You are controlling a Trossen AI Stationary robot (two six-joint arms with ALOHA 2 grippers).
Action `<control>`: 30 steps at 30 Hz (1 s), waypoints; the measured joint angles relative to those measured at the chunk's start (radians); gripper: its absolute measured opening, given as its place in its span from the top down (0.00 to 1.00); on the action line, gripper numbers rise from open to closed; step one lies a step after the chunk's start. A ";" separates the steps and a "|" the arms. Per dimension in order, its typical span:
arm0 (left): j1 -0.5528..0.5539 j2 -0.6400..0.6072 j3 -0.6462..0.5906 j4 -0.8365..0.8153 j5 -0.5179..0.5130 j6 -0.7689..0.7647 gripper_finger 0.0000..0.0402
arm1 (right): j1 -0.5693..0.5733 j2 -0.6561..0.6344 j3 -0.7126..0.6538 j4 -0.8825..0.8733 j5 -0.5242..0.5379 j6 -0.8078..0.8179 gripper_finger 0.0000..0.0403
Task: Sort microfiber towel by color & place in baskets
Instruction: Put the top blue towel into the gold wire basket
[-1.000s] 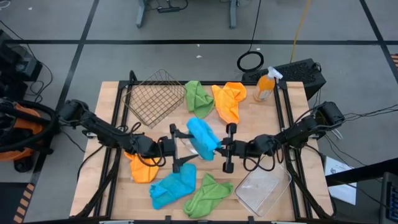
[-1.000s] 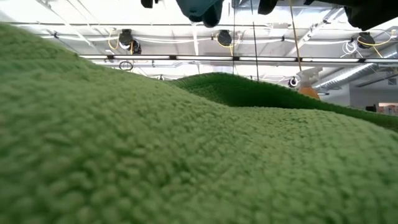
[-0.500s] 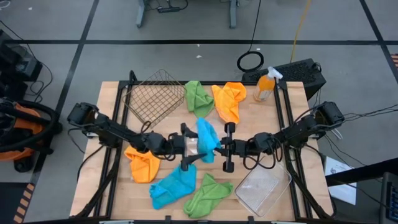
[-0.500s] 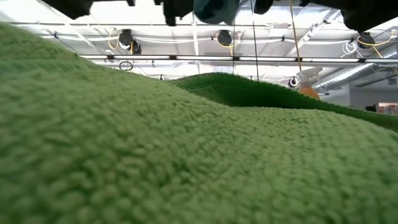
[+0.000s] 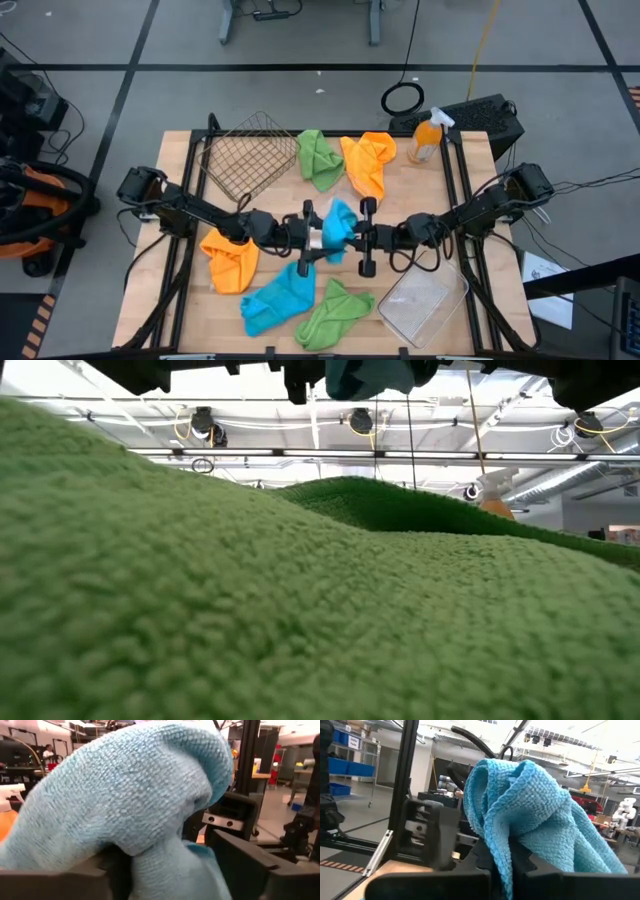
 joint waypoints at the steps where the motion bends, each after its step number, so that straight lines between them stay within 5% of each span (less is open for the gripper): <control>1: 0.000 0.000 0.000 -0.012 0.003 0.016 0.47 | 0.000 0.000 0.000 0.000 -0.001 0.008 0.98; 11: 0.006 -0.006 0.000 -0.088 0.057 0.107 0.94 | 0.008 0.000 0.000 -0.022 0.023 0.116 0.78; 21: 0.000 -0.147 0.000 -0.368 -0.042 0.146 0.89 | 0.032 -0.034 0.000 -0.144 0.129 0.183 0.51; 30: 0.001 -0.303 0.001 -0.662 -0.256 0.205 0.89 | 0.060 -0.121 0.000 -0.299 0.237 0.206 0.45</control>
